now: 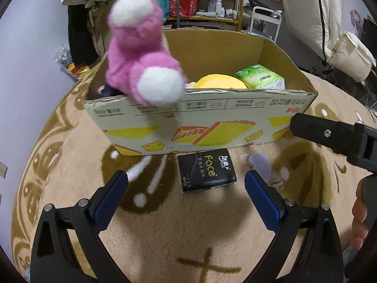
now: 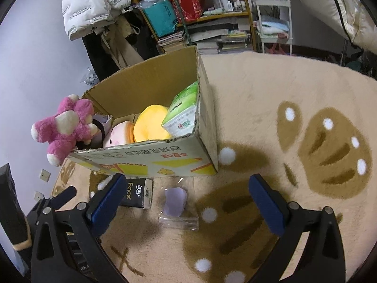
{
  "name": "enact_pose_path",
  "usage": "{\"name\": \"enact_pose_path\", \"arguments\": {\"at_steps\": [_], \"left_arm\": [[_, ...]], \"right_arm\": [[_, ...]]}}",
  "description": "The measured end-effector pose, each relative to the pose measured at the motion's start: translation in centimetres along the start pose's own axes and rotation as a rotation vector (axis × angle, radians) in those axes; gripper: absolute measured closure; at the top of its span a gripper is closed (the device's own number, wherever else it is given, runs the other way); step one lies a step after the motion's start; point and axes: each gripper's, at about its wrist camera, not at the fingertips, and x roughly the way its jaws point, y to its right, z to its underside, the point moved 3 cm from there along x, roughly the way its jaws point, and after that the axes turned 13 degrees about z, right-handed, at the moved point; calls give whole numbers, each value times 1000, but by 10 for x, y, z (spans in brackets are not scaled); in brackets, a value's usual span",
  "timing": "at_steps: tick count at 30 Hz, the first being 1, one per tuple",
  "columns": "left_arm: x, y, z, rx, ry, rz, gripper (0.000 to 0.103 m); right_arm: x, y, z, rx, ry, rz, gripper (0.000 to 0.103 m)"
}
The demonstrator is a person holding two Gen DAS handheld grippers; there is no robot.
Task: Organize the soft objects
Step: 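Lower the left tool to the black Face pack while the right tool approaches the clear bag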
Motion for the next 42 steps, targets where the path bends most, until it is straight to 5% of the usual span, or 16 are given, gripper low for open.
{"name": "enact_pose_path", "arguments": {"at_steps": [36, 42], "left_arm": [[50, 3, 2, 49, -107, 40, 5], [53, -1, 3, 53, -113, 35, 5]], "right_arm": [[66, -12, 21, -4, -260, -52, 1], [73, -19, 23, -30, -267, -36, 7]]}}
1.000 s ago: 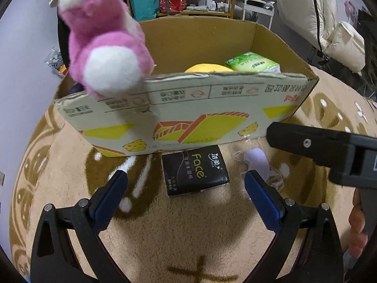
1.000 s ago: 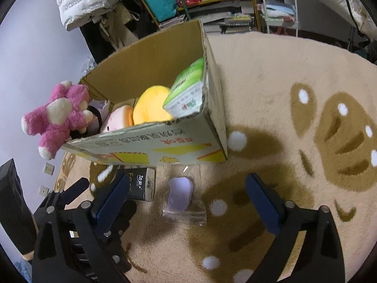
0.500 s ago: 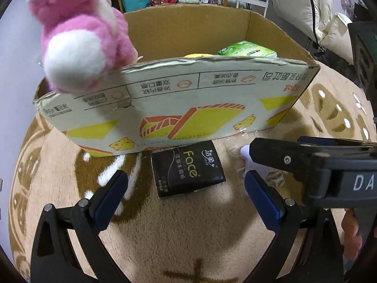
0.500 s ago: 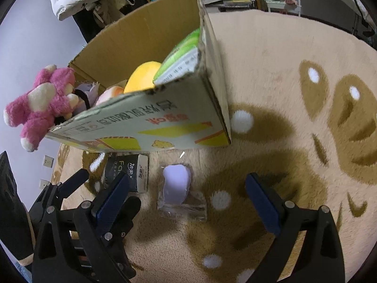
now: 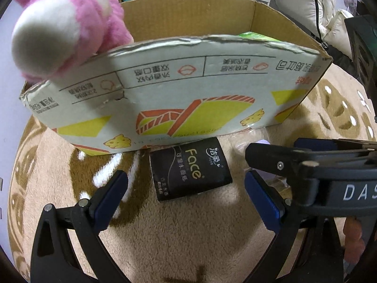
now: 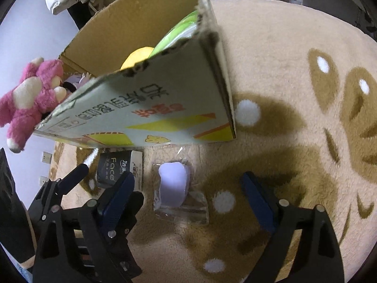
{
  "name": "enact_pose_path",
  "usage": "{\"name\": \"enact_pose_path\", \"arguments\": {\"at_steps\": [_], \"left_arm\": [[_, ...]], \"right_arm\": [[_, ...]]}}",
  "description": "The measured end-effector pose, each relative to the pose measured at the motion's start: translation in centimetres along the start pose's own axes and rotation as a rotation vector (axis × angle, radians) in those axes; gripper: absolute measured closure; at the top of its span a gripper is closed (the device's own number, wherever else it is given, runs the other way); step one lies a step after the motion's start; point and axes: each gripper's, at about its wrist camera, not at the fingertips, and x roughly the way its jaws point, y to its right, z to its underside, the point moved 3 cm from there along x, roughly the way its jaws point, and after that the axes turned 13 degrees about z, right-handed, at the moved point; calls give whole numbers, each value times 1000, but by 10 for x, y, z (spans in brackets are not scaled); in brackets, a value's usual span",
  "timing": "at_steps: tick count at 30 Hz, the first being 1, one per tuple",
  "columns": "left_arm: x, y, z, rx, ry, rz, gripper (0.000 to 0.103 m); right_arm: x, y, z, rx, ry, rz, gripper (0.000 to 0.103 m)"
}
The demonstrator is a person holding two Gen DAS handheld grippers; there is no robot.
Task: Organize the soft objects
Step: 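Lower the left tool to the black Face pack while the right tool approaches the clear bag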
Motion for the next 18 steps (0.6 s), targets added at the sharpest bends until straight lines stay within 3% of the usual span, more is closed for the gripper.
{"name": "enact_pose_path", "arguments": {"at_steps": [2, 5, 15, 18], "left_arm": [[2, 1, -1, -10, 0, 0, 5], [4, -2, -1, -25, -2, 4, 5], [9, -19, 6, -42, -34, 21, 5], [9, -18, 7, -39, -29, 18, 12]], "right_arm": [[1, -2, 0, -2, 1, 4, 7], [1, -5, 0, -15, 6, 19, 17], [17, -21, 0, -34, 4, 35, 17], [23, -22, -2, -21, -9, 30, 16]]}}
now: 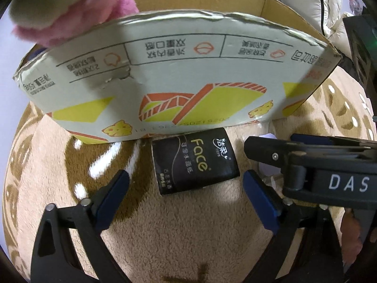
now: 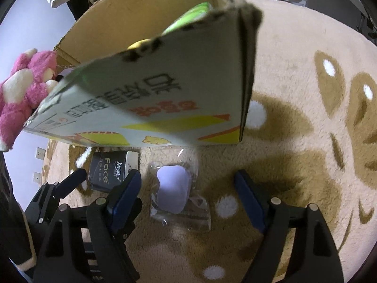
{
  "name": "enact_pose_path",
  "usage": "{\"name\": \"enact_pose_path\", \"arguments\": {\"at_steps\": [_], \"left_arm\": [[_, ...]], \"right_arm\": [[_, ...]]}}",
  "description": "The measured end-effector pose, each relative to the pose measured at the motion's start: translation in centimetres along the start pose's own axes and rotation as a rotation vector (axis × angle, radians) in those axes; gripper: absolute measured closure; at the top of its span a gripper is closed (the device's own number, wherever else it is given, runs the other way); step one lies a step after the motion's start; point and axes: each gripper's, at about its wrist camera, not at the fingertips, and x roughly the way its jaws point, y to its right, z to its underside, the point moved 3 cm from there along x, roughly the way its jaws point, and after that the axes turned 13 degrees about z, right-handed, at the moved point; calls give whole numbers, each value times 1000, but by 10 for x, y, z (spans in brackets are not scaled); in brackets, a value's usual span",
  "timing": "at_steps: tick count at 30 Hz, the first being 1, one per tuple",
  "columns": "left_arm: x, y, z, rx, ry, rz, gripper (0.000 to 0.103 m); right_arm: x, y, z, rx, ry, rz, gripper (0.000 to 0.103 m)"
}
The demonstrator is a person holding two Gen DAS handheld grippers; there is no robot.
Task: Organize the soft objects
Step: 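Lower the left tool to the black Face pack while the right tool approaches the clear bag, then grasp the black Face pack with the left tool while the right tool grasps the clear bag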
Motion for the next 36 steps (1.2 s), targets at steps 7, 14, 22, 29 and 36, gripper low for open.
{"name": "enact_pose_path", "arguments": {"at_steps": [7, 14, 22, 29, 36], "left_arm": [[2, 5, 2, 16, 5, -8, 15], [0, 6, 6, 5, 7, -14, 15], [-1, 9, 11, 8, 4, -9, 24], [-2, -2, 14, -52, 4, 38, 39], [-4, -5, 17, -43, 7, 24, 39]], "right_arm": [[6, -3, -2, -12, -5, 22, 15], [14, -26, 0, -52, 0, 78, 10], [20, -40, 1, -58, -13, 116, 10], [21, -47, 1, -63, -19, 164, 21], [19, -43, -2, -22, -27, 188, 49]]}}
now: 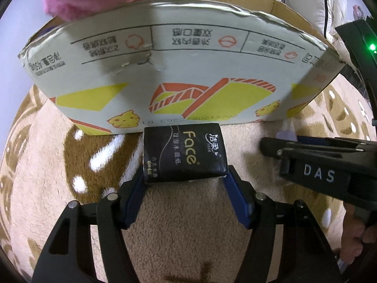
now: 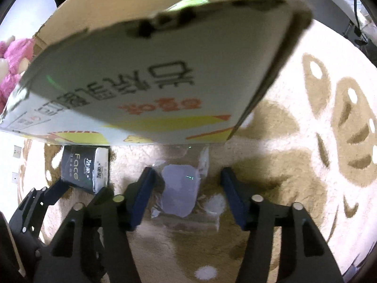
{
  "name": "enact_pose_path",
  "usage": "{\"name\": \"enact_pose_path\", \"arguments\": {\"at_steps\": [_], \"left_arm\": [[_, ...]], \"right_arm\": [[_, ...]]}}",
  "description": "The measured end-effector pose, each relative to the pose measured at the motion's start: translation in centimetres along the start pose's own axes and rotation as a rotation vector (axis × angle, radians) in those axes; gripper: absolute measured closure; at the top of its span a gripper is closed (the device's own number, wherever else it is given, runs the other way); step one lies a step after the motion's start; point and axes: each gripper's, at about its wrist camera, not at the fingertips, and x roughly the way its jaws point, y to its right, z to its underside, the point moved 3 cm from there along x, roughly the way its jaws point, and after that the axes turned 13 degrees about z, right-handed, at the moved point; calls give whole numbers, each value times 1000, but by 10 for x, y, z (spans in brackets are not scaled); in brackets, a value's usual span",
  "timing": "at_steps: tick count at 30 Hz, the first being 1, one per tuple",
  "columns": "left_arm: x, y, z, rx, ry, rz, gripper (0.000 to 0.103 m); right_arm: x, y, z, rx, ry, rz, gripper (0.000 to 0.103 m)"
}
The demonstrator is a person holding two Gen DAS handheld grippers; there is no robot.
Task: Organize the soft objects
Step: 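Grasp the black Face pack with the left tool while the right tool grasps the clear bag, then carry both items over the box and open both tools to drop them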
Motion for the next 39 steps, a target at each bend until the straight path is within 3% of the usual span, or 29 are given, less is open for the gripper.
{"name": "enact_pose_path", "arguments": {"at_steps": [1, 10, 28, 34, 39], "left_arm": [[-1, 0, 1, 0, 0, -2, 39], [-14, -1, 2, -54, 10, -34, 40], [-66, 19, 10, 25, 101, -98, 40], [-106, 35, 12, 53, 201, -117, 40], [-141, 47, 12, 86, 304, -127, 40]], "right_arm": [[0, 0, 0, -1, 3, 14, 53], [-15, 9, 8, -51, 34, 36, 56], [-46, 54, 42, -44, 107, -24, 58], [-80, 65, 57, -34, 159, -47, 58], [-117, 82, 58, -17, 253, -90, 58]]}}
